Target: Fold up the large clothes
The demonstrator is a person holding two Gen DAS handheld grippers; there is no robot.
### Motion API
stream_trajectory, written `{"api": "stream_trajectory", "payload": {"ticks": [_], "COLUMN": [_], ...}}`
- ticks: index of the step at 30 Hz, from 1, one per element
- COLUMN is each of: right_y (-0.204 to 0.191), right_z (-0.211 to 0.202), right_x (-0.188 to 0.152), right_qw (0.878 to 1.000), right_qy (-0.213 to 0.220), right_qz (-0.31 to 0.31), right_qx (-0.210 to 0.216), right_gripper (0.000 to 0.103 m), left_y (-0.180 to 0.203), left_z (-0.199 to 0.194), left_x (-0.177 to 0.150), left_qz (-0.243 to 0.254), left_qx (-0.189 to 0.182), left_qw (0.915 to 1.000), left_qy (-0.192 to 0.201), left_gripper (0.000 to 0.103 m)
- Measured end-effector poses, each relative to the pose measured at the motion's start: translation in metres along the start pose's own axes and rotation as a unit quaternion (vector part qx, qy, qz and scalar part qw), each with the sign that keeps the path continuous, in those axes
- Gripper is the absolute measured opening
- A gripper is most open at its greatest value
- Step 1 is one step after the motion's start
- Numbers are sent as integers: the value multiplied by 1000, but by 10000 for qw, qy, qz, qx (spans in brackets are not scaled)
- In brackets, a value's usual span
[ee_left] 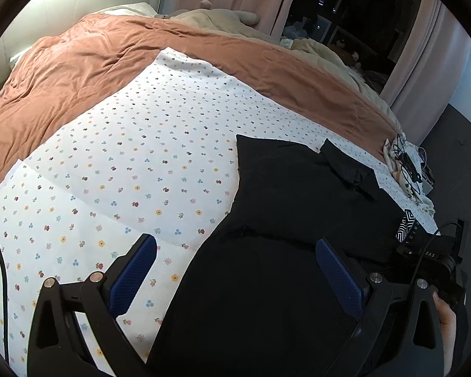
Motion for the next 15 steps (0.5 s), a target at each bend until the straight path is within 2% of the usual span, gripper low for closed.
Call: {"api": "stream_trajectory", "payload": {"ticks": [3,4,6,7,8,9,11,15], "right_y": [1,1,-4,-8,-9,-6,4,14], "right_z": [-1,2,2,-3,-9,-16,-33,-70], "right_x": [4,10,7,7,6,3,-2,-1], "right_qw": [10000,10000,9999,9998,9997,9998,9998,9987], "right_qy": [-64,-72,-87,-90,-63,4,127,379], "right_qz": [-14,-9,-22,-44,-74,-120,-156,69], "right_qx": [-63,-30,103,198,235,163,66,329], "right_gripper": [4,8,27,54,86,93,94,94], "left_y": [3,5,9,10,12,14,17,16], "left_z": [2,2,0,-1,-2,-2,-5,-7], "left_x": [-2,-3,-2,-2,-1,-1,0,1], "left_qz": [11,49,125,146,158,160,173,79], "left_qx": [-15,-15,-19,-27,-49,-76,-147,-226], "left_qw": [10000,10000,9999,9999,9999,9998,9997,9997], "left_qy": [-62,-61,-27,-10,2,8,28,40], "left_gripper": [103,103,103,103,103,103,103,103]}}
Point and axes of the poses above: each gripper's, at about its wrist camera, not at the fingertips, and z roughly the way its jaws point, y to its right, x to its top, the point moved 10 cm from there along z, roughly the way its jaws point, and after that the axes turned 6 degrees about -z, right-handed, at the moved point
